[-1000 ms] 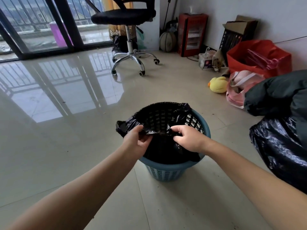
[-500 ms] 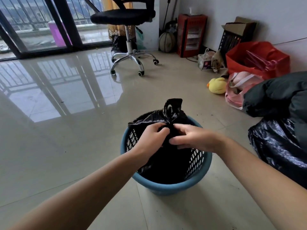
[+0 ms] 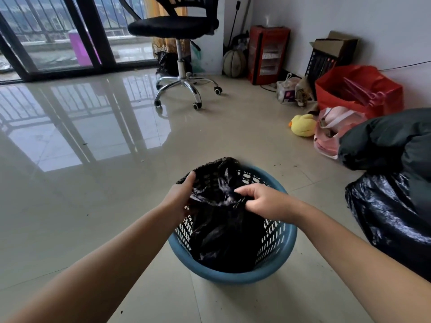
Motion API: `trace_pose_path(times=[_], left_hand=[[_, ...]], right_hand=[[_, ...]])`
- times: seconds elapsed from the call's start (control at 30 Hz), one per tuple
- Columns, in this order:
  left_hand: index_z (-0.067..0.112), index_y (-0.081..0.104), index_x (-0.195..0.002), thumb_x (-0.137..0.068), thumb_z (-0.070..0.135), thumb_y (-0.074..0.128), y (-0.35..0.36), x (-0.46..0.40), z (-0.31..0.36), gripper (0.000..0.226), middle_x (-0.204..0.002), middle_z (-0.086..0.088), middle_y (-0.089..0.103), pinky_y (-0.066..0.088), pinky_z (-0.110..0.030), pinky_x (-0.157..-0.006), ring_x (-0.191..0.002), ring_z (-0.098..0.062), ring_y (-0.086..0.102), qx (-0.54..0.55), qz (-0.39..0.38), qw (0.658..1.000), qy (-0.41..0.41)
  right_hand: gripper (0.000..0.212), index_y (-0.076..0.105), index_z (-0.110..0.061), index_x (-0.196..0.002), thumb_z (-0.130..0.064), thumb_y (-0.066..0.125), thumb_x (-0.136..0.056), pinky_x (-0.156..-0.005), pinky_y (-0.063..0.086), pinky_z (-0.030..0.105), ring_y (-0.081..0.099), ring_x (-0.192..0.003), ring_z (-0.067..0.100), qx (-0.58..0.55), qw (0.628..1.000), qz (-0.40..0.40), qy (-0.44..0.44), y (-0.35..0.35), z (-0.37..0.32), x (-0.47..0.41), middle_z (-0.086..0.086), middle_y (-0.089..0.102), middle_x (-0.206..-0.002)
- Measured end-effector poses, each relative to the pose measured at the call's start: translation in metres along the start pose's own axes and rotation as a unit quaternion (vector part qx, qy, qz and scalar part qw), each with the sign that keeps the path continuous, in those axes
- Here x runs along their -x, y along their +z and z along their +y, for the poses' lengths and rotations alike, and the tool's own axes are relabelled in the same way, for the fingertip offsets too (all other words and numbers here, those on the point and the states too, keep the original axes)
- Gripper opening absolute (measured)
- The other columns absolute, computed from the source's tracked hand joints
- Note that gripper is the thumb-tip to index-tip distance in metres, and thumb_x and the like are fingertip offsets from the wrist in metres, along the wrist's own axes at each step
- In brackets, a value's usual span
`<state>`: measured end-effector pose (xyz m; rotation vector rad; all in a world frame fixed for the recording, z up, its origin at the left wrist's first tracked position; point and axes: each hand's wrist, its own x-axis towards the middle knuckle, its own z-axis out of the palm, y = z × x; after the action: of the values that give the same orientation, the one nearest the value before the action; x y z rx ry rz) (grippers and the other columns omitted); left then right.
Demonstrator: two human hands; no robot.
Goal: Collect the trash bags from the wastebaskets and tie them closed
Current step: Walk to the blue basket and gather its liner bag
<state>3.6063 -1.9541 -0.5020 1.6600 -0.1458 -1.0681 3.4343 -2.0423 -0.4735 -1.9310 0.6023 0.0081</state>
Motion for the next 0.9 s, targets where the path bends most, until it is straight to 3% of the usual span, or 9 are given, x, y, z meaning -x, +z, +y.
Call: trace_pose_path(times=[0.1,0.2,0.27,0.37,0.47,0.53,0.7,0.8,0.9], left_hand=[[0.001,0.061,-0.098,-0.092,0.01,0.055,0.004,-0.01,-0.001,0.012,-0.074,-0.009,0.059,0.05,-0.021,-0.045,-0.051,-0.016,0.06,0.074,0.046,0.996,0.036],[0.001,0.048,-0.123,-0.086,-0.008,0.046,0.002,-0.021,-0.004,0.038,-0.095,-0.015,0.057,0.053,-0.034,-0.066,-0.075,-0.024,0.057,0.109,0.117,0.985,0.056],[0.006,0.044,-0.124,-0.086,-0.008,0.043,0.004,-0.022,-0.003,0.041,-0.106,-0.015,0.055,0.051,-0.041,-0.084,-0.089,-0.027,0.056,0.113,0.13,0.981,0.087],[0.008,0.052,-0.095,-0.087,-0.01,0.038,0.015,-0.005,0.007,0.024,-0.08,-0.009,0.055,0.055,-0.025,-0.058,-0.072,-0.022,0.056,0.145,0.071,0.985,0.069],[0.011,0.058,-0.086,-0.086,-0.013,0.025,0.028,0.023,0.009,0.04,-0.059,-0.002,0.063,0.053,-0.019,-0.045,-0.053,-0.013,0.062,0.137,-0.102,0.985,0.004],[0.014,0.063,-0.094,-0.085,-0.014,0.023,0.033,0.034,0.004,0.05,-0.061,0.001,0.066,0.053,-0.018,-0.048,-0.05,-0.008,0.062,0.02,-0.193,0.981,0.016],[0.016,0.07,-0.09,-0.082,-0.01,0.032,0.041,0.035,-0.006,0.046,-0.077,-0.009,0.065,0.046,-0.021,-0.057,-0.064,-0.015,0.057,-0.205,-0.174,0.957,0.112],[0.012,0.068,-0.085,-0.083,-0.008,0.039,0.041,0.037,-0.013,0.036,-0.053,0.006,0.057,0.037,-0.015,-0.049,-0.053,-0.006,0.049,-0.315,-0.154,0.918,0.187],[0.016,0.073,-0.089,-0.083,-0.004,0.042,0.038,0.04,-0.009,0.037,-0.055,0.008,0.058,0.039,-0.018,-0.054,-0.055,-0.008,0.049,-0.32,-0.171,0.907,0.212]], right_hand=[[0.044,0.069,-0.015,-0.099,0.007,0.035,-0.083,-0.09,0.054,0.046,0.068,-0.089,0.03,0.034,0.995,-0.089,0.024,0.003,-0.001,0.004,0.017,0.071,-0.103],[0.038,0.069,-0.022,-0.092,0.001,0.039,-0.088,-0.069,0.058,0.03,0.068,-0.073,0.02,0.041,0.988,-0.129,0.079,-0.005,0.004,0.005,0.011,0.071,-0.087],[0.034,0.067,-0.023,-0.084,-0.003,0.041,-0.088,-0.053,0.05,0.024,0.061,-0.059,0.013,0.064,0.986,-0.085,0.128,-0.016,0.014,0.002,0.005,0.064,-0.074],[0.026,0.064,-0.014,-0.08,-0.002,0.041,-0.083,-0.045,0.043,0.018,0.057,-0.058,0.02,0.084,0.973,0.082,0.2,-0.032,0.033,-0.007,0.007,0.059,-0.069],[0.029,0.067,-0.008,-0.101,-0.004,0.046,-0.081,-0.062,0.04,0.023,0.061,-0.088,0.027,0.143,0.944,0.23,0.189,-0.037,0.044,-0.016,0.013,0.067,-0.094],[0.035,0.059,-0.008,-0.115,-0.003,0.048,-0.082,-0.073,0.039,0.023,0.059,-0.104,0.027,0.126,0.958,0.237,0.106,-0.036,0.039,-0.017,0.015,0.063,-0.112],[0.105,-0.007,-0.04,-0.147,-0.02,0.068,-0.077,-0.107,0.034,0.025,0.037,-0.133,0.013,0.117,0.992,-0.05,0.008,-0.008,0.019,-0.014,-0.004,0.028,-0.147],[0.088,0.02,-0.038,-0.145,-0.012,0.068,-0.076,-0.093,0.044,0.018,0.055,-0.115,0.011,0.102,0.994,-0.039,-0.002,0.012,0.02,-0.017,-0.003,0.053,-0.129],[0.039,0.064,-0.024,-0.098,0.004,0.052,-0.073,-0.079,0.053,0.036,0.066,-0.086,0.018,0.089,0.995,0.044,-0.006,0.017,0.025,-0.022,0.004,0.069,-0.092]])
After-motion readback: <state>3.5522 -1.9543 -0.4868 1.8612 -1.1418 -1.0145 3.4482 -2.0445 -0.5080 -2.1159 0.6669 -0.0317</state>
